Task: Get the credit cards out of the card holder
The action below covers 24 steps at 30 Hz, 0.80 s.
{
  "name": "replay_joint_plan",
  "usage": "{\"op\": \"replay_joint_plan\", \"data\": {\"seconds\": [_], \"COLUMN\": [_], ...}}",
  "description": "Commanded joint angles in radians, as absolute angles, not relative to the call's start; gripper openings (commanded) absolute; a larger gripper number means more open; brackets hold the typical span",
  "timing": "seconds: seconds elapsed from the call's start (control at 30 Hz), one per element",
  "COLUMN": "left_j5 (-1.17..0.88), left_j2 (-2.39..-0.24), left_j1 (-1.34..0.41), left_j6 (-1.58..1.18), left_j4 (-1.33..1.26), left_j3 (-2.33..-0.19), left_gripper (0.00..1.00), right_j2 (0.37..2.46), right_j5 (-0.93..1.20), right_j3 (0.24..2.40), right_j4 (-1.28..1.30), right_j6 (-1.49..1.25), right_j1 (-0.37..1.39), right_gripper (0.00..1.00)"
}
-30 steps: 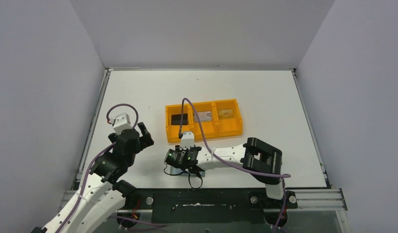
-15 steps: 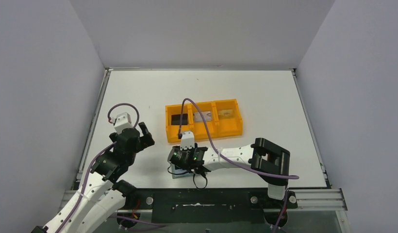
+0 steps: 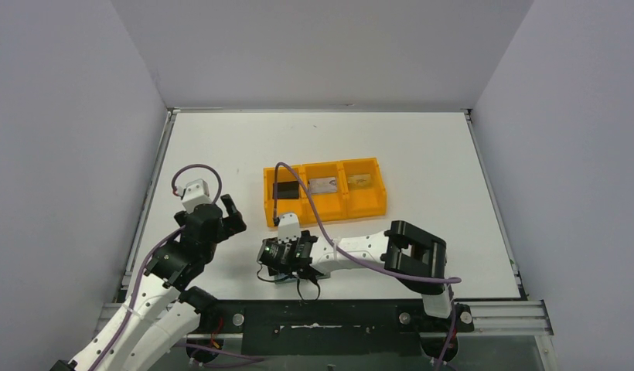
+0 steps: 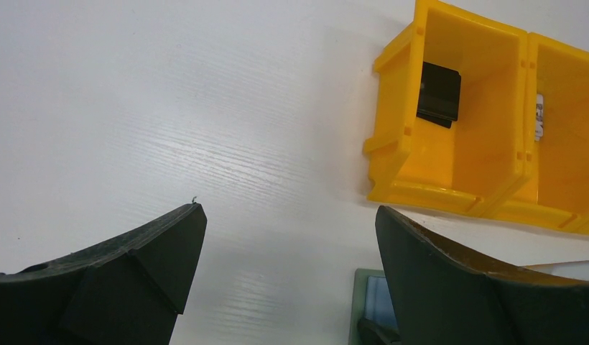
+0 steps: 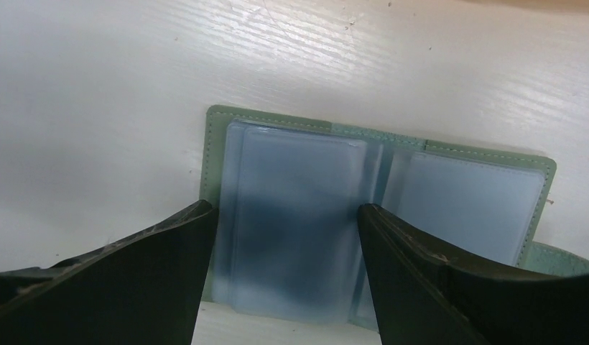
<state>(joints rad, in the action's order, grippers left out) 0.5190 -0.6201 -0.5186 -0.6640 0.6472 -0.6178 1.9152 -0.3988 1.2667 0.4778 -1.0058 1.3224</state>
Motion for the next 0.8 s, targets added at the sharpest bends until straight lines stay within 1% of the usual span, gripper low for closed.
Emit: {"op": "replay_joint_plan", "data": {"seconds": [0.0,0.1,0.2,0.23,0.3,0.33,0.47,0.53,0.77], "left_j5": [0.518,0.519,0.518,0.519,0.521,0.521,0.519,0.517,0.509], "left_j2": [-0.613,-0.612,-0.613,-0.612,-0.612,-0.611,-0.61,-0.613,-0.618], "left_j1": [-0.511,-0.511,-0.51,-0.511,-0.511,-0.509,-0.509,-0.509,-0.508], "left_j6": [-0.645,-0.645,-0.645,-0.645,-0.646,-0.646,-0.645,-0.644,-0.642], "left_j4": [0.603,0.603,0.603,0.603,0.603,0.604,0.602,0.601,0.6], "left_j3": [-0.642,-0.641,-0.641,-0.641,-0.641,-0.641,-0.64,-0.64,-0.642], "left_gripper": [0.9,0.9,0.9,0.9,0.9,0.9,0.9,0.9,0.9], "right_j2": [1.949,1.981,2.021,2.033,2.033,2.025,1.961,1.925,1.826], "right_j5": [-0.432,-0.418,-0.45,-0.469,-0.492,-0.496,-0.495,-0.474,-0.363], "right_j3": [1.307,1.323,1.365,1.381,1.385,1.373,1.315,1.279,1.155], "right_j4": [0.55,0.56,0.63,0.665,0.689,0.682,0.604,0.529,0.33], "right_j6": [-1.046,-1.045,-1.055,-1.065,-1.089,-1.094,-1.091,-1.07,-1.066], "right_j1": [1.334,1.335,1.348,1.35,1.352,1.352,1.35,1.346,1.297], "right_gripper": [0.72,0.7,0.71,0.7,0.6,0.57,0.5,0.47,0.46]}}
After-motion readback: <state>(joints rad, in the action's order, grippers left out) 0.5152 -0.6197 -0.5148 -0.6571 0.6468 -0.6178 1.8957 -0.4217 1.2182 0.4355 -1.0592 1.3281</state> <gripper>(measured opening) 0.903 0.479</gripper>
